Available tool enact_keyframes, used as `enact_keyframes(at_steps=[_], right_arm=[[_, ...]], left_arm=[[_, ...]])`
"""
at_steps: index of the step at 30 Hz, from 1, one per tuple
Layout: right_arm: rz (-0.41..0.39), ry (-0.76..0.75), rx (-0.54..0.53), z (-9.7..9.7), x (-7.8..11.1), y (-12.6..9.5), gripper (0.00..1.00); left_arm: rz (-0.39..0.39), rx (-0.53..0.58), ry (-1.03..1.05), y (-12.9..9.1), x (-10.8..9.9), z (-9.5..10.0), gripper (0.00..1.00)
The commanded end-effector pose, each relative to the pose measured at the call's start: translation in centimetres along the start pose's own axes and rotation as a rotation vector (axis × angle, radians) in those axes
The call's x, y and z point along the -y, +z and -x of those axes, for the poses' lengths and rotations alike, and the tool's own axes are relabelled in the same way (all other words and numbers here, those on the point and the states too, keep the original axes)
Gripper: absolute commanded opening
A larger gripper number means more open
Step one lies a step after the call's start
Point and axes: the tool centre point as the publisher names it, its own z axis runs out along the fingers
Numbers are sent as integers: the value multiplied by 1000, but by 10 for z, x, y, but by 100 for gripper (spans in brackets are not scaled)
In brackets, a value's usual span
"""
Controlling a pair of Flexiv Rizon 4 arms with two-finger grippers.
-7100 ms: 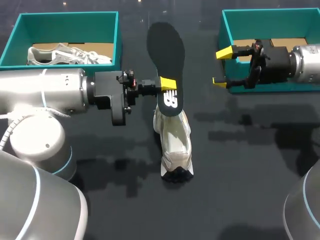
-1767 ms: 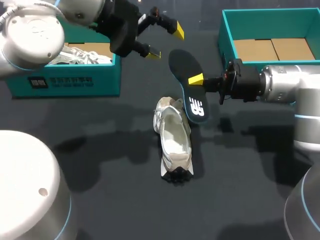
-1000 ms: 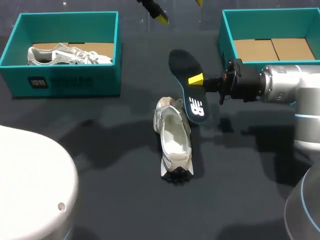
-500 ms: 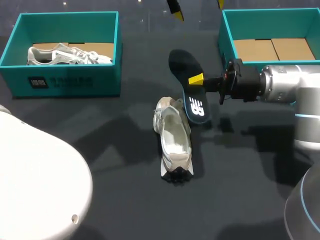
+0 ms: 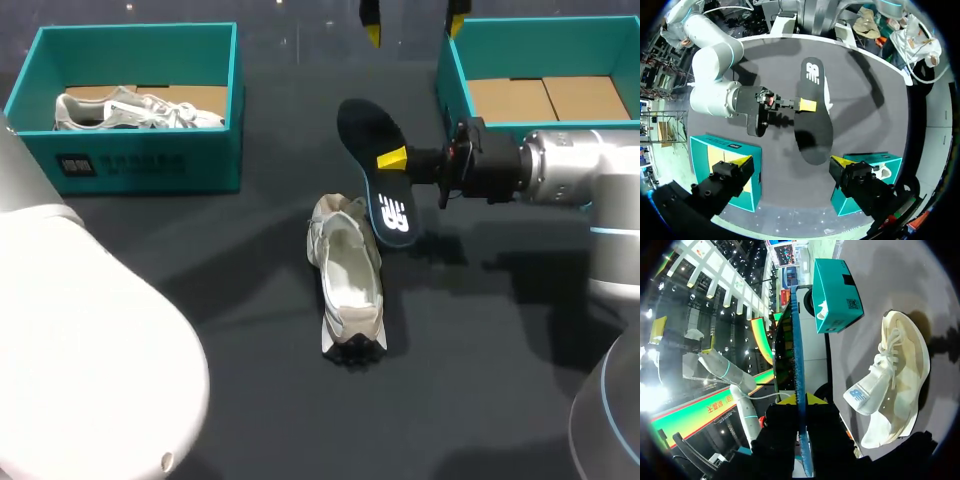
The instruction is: Take the shoe out of the shoebox, open the shoe tongue, remove and reinsert the insole, then place the shoe into the shoebox
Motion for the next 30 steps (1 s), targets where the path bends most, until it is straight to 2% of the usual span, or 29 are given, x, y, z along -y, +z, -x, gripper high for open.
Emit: enact_keyframes(at_steps=[1, 8, 19, 22, 25, 30], right_arm=[[0, 0, 0, 1, 0, 1, 0], [0, 0, 0, 1, 0, 1, 0], [0, 0, 0, 1, 0, 1, 0], [0, 0, 0, 1, 0, 1, 0], [0, 0, 0, 1, 0, 1, 0], [0, 0, 0, 1, 0, 1, 0]], left_arm=[[-14, -198, -6, 2, 2, -3, 100], [-37, -206, -24, 12, 0, -13, 100], [-23, -22, -33, 13, 8, -28, 100], [-27, 48, -30, 14, 11, -33, 100], [-31, 175, -17, 13, 17, -42, 100], [-103, 418, -4, 18, 23, -63, 100]])
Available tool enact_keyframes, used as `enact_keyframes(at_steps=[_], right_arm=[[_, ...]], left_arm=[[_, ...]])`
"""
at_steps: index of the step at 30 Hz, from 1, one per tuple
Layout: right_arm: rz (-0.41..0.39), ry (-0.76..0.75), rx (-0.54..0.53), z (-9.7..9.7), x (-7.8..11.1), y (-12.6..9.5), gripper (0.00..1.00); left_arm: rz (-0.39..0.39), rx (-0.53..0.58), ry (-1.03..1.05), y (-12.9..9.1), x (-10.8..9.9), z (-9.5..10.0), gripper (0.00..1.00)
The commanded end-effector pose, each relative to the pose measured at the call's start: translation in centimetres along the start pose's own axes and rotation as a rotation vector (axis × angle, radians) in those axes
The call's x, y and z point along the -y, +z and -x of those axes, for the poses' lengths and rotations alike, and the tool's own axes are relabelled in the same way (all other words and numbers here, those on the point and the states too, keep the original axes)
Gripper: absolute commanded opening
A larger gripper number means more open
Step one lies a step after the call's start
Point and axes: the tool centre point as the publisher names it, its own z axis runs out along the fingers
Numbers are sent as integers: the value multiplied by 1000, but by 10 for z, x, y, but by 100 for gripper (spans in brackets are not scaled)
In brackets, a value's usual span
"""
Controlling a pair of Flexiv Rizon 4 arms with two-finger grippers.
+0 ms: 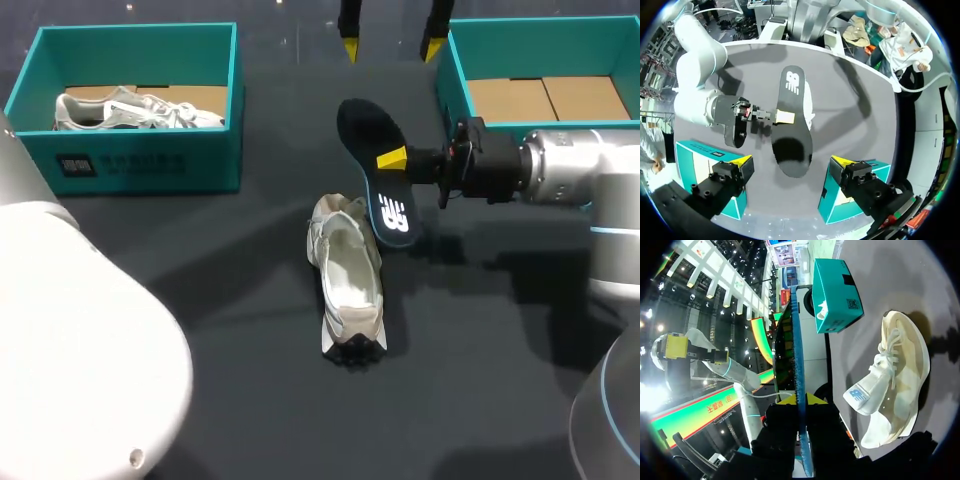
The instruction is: Take the shoe out of the shoebox, open the shoe tongue, remove and reinsert the insole, then place the shoe into the shoebox
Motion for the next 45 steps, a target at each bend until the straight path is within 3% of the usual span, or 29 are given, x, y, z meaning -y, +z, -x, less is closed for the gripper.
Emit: enact_keyframes(at_steps=[1, 2, 13, 16, 18, 24, 36, 45], right_arm=[[1, 0, 0, 1, 0, 0, 0], [1, 0, 0, 1, 0, 0, 0], [1, 0, 0, 1, 0, 0, 0], [1, 0, 0, 1, 0, 0, 0], [1, 0, 0, 1, 0, 0, 0], [1, 0, 0, 1, 0, 0, 0], [1, 0, 0, 1, 0, 0, 0], [1, 0, 0, 1, 0, 0, 0]], left_arm=[[-50, 543, 44, 10, 5, -29, 100], [-23, 556, 62, 8, 4, -31, 100], [-23, 556, 62, 8, 4, -31, 100], [-41, 643, 100, 16, 15, -33, 100], [-83, 720, 120, 31, 19, -41, 100], [-362, 949, 213, 62, 15, -72, 100], [-357, 961, 236, 62, 14, -77, 100], [-134, 1261, 112, 105, 38, -91, 100]])
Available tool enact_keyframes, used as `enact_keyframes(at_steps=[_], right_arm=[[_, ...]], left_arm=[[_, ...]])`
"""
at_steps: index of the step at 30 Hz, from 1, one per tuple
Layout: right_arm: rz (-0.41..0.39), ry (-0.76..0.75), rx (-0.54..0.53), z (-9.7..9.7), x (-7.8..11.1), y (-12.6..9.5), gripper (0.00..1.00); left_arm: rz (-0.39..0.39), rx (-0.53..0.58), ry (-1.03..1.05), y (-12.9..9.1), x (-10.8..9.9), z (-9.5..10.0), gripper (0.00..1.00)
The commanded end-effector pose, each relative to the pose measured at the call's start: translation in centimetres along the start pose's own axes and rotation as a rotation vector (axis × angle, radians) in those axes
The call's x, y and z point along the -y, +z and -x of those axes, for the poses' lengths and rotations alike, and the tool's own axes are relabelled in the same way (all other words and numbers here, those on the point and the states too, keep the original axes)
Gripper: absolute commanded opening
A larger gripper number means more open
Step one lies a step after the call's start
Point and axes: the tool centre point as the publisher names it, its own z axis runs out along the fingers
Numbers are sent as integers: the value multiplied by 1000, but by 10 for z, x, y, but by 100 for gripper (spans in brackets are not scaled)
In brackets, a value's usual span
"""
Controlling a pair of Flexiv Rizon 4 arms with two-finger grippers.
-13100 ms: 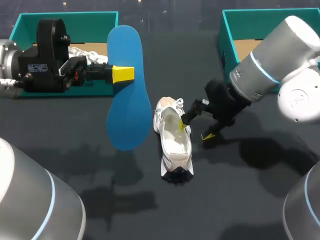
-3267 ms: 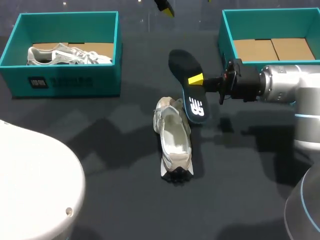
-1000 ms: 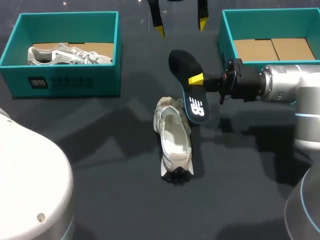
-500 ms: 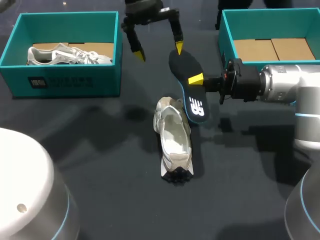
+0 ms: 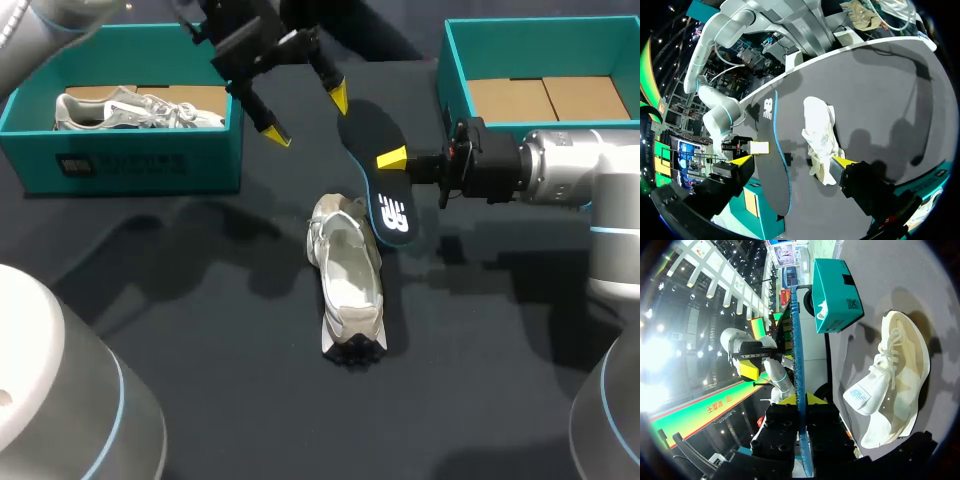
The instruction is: Take the shoe out of the shoebox, open the shoe tongue, remove and reinsert the insole, then place the shoe into the shoebox
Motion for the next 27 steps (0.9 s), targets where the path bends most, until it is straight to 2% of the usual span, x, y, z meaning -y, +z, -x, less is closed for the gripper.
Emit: enact_keyframes(at_steps=[1, 13, 17, 19, 21, 27], right_arm=[[1, 0, 0, 0, 1, 0, 0], [1, 0, 0, 0, 1, 0, 0], [1, 0, 0, 0, 1, 0, 0], [1, 0, 0, 0, 1, 0, 0], [1, 0, 0, 0, 1, 0, 0], [1, 0, 0, 0, 1, 0, 0]], left_arm=[[251, 583, -10, 9, 23, -19, 100], [251, 583, -10, 9, 23, -19, 100], [309, 702, -58, 27, 16, -26, 100], [403, 758, -45, 37, 15, -30, 100], [395, 807, -23, 42, 17, -33, 100], [395, 807, -23, 42, 17, -33, 100]])
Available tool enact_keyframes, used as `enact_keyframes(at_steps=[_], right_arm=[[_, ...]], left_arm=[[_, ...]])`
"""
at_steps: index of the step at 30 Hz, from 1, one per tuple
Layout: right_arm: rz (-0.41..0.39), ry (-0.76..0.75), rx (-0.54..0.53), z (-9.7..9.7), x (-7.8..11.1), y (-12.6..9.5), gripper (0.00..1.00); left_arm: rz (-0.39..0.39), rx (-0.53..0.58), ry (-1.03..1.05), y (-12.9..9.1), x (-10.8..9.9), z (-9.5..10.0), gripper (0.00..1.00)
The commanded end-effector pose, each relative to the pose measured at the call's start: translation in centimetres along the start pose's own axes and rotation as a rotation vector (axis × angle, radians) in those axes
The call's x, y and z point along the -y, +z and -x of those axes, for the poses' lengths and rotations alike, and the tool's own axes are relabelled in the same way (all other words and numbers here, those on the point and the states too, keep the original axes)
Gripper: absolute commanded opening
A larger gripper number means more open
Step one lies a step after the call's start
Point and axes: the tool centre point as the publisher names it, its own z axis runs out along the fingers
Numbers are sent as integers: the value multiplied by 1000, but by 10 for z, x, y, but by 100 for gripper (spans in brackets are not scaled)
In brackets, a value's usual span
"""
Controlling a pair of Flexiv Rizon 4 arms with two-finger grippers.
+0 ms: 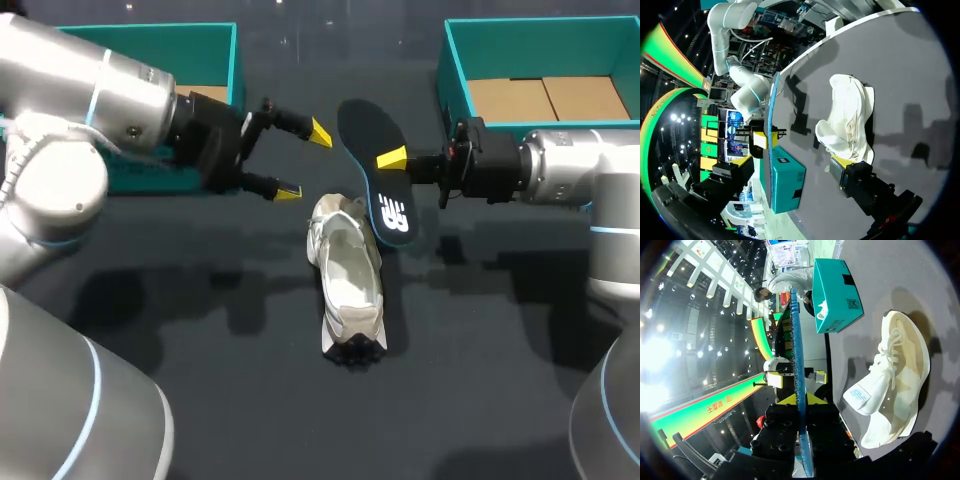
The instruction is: Take the shoe out of the shoebox, open the shoe tongue, remove and reinsert the insole, then place the shoe into the shoebox
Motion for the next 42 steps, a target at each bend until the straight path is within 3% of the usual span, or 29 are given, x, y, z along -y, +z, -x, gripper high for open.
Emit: enact_keyframes(at_steps=[1, 9, 13, 18, 37, 38, 40, 42], right_arm=[[1, 0, 0, 0, 1, 0, 0], [7, 3, -6, 2, 0, 3, 0], [24, 15, -40, 13, 8, 8, 0], [42, 31, -67, 20, 21, 12, 0], [78, 10, -10, 15, 21, 20, 0], [83, 6, -7, 15, 21, 20, 0], [85, 0, -11, 14, 21, 22, 0], [85, -6, -8, 12, 21, 24, 0]], left_arm=[[72, 299, 3, -1, 7, -6, 100], [98, 367, 21, 10, -9, -1, 100], [141, 382, 35, 14, -18, 7, 100], [115, 380, 52, 13, -25, 22, 100], [113, 353, 58, 26, -18, 21, 100], [112, 353, 60, 28, -17, 22, 99], [108, 353, 63, 32, -16, 23, 82], [107, 351, 65, 37, -16, 24, 78]])
